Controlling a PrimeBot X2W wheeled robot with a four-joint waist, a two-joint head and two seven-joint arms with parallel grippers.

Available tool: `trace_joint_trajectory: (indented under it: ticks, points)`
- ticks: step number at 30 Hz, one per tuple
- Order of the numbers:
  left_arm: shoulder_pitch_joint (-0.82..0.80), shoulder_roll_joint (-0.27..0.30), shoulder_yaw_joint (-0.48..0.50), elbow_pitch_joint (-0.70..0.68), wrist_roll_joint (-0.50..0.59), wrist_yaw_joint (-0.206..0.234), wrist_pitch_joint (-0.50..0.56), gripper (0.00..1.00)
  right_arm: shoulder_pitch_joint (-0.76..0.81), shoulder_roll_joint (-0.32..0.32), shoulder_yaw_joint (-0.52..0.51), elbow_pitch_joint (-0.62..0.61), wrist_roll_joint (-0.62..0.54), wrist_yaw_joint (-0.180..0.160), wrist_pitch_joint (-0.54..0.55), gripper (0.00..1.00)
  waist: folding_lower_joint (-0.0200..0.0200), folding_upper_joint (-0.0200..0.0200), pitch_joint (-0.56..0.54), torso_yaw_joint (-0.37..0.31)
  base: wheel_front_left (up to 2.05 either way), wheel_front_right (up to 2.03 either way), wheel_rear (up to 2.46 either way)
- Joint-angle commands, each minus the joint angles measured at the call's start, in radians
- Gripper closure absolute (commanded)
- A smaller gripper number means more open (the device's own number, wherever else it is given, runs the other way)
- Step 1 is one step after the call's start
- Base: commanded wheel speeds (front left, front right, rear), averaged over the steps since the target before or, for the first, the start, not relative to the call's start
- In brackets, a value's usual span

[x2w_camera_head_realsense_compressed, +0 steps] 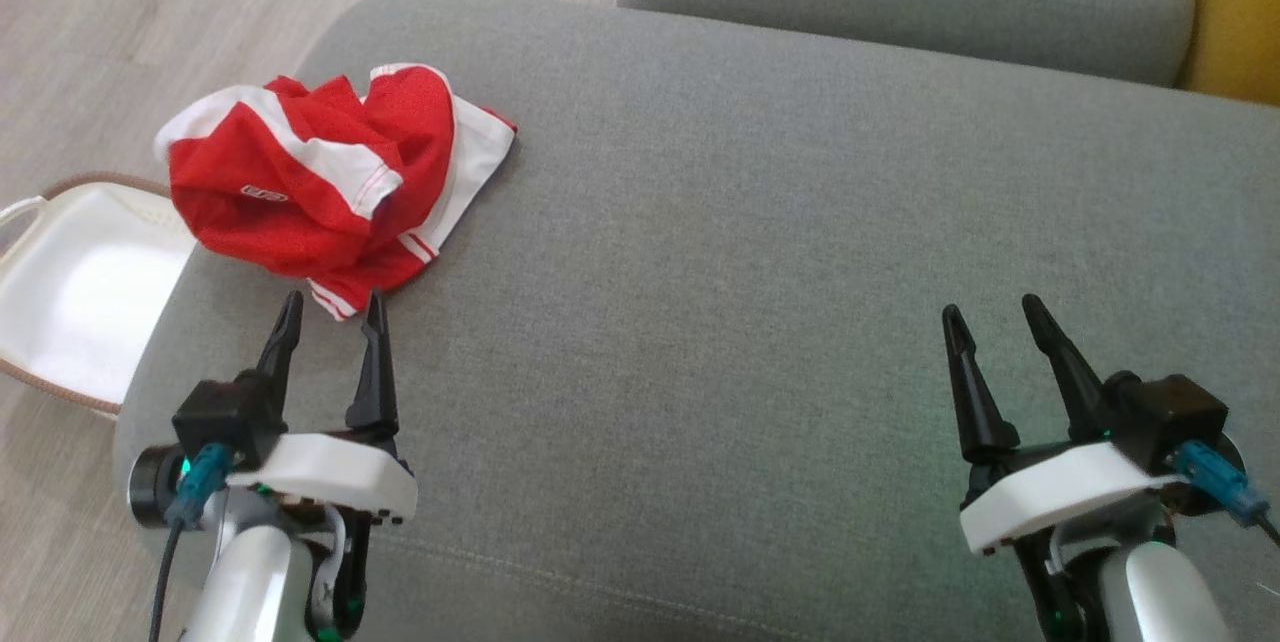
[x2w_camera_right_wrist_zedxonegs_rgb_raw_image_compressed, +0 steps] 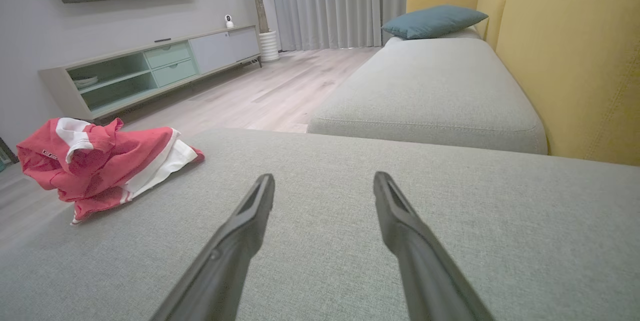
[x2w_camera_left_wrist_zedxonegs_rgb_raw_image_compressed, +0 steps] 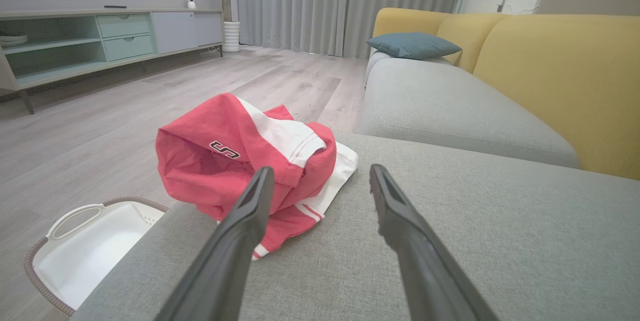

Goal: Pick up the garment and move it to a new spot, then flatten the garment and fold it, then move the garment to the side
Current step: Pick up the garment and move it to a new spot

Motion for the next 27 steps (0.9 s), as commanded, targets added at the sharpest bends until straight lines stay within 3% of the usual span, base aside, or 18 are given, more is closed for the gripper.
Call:
trace_joint_trajectory:
  ticks: [1, 11, 27]
  points:
    - [-0.049, 0.014, 0.041, -0.042, 0.001, 0.003, -0.012, 0.0, -0.058, -0.01, 0.027, -0.044, 0.001, 0.004, 0.006, 0.0, 0.0, 0.0, 0.015, -0.005, 0.0, 0.0, 0.0]
    - [-0.207, 0.047, 0.041, 0.017, -0.002, -0.021, 0.048, 0.0, -0.11, -0.037, 0.021, -0.088, -0.006, 0.004, 0.036, 0.0, 0.0, 0.0, 0.155, -0.038, 0.0, 0.0, 0.0]
    - [-0.554, 0.196, 0.122, 0.428, -0.035, -0.003, 0.276, 0.0, -0.192, -0.059, 0.025, -0.099, 0.0, 0.004, 0.039, 0.0, 0.0, 0.0, 0.328, -0.101, 0.0, 0.0, 0.0]
